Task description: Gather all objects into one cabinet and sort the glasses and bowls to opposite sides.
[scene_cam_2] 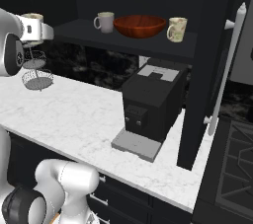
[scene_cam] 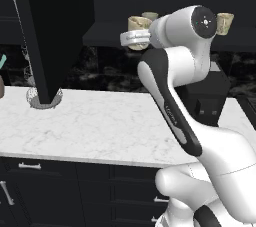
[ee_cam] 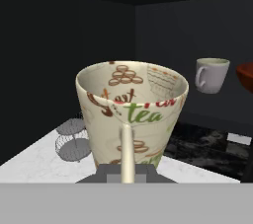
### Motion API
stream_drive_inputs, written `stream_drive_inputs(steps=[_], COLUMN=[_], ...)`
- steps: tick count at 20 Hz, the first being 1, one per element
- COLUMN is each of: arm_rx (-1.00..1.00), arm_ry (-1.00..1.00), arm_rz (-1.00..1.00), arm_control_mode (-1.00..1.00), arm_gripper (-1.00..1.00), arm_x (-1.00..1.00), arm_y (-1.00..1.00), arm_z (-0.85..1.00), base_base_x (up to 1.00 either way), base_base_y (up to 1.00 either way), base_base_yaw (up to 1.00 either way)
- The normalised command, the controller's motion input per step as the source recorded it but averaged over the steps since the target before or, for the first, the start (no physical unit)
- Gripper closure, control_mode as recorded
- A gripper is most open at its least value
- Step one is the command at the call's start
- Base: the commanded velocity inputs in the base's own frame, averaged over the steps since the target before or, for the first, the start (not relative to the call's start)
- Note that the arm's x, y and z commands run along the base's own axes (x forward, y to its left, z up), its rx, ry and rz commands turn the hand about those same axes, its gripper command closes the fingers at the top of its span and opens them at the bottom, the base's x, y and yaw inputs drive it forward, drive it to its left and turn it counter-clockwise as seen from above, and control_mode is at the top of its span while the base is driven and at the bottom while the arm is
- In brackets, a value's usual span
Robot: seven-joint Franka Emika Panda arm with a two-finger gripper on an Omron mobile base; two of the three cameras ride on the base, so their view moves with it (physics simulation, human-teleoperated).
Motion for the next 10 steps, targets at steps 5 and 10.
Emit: stream_drive_inputs(steps=[5, 10], arm_rx=[0.0, 0.0], arm_ry=[0.0, 0.0], arm_rz=[-0.01, -0.01], arm_control_mode=[-1.0, -1.0], arm_gripper=[1.0, 1.0], arm_x=[0.9, 1.0], arm_y=[-0.2, 0.04], arm_z=[0.0, -0.07], base_base_x=[0.0, 0.0], base_base_y=[0.0, 0.0], base_base_yaw=[0.0, 0.0])
